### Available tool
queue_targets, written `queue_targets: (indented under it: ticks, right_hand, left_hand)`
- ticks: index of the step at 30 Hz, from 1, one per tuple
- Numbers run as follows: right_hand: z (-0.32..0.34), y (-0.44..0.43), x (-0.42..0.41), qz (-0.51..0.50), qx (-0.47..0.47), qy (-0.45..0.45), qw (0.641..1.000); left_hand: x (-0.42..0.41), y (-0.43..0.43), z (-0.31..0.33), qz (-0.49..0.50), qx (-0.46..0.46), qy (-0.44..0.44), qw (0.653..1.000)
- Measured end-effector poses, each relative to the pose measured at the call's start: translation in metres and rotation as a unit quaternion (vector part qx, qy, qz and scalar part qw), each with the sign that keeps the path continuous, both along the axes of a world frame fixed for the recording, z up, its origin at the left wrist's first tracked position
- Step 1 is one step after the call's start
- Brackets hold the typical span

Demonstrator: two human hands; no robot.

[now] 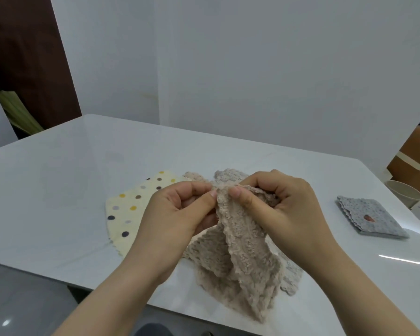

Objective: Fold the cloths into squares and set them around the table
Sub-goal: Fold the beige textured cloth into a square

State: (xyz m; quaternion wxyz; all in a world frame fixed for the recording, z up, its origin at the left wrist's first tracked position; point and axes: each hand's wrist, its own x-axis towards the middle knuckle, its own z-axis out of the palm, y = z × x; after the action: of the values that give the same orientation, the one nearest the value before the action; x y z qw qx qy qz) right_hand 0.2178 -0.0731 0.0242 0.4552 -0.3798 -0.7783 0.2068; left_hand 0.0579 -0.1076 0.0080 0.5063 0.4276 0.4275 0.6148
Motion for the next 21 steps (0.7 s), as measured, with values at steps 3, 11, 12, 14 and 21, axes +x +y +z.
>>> queue_targets:
  ticks: [3,11,12,14,21]
  right_hand:
    - [-0.0019,-0.0001,0.0002,0.006,-0.016,0.003,1.0]
    - [-0.0044,-0.0022,-0.0027,0.015,-0.04,0.016,0.999]
    - [-0.0048,-0.0028,-0.0027,0.014,-0.044,0.018,0.999]
    - [-0.0054,-0.0031,-0.0027,0.01,-0.052,0.022,0.998]
    - [-0.009,-0.0021,-0.0015,0.006,-0.062,0.031,0.998]
  left_hand:
    - [-0.0001,-0.0014,-0.0015,0.0,0.004,-0.021,1.0]
    - [0.0034,-0.0056,-0.0031,0.038,0.027,0.025,0.999]
    - [0.0039,-0.0062,-0.0032,0.041,0.03,0.034,0.998]
    - [0.0053,-0.0071,-0.0031,0.041,0.036,0.041,0.998]
    - [0.0078,-0.0089,-0.0064,0.047,0.04,0.038,0.997]
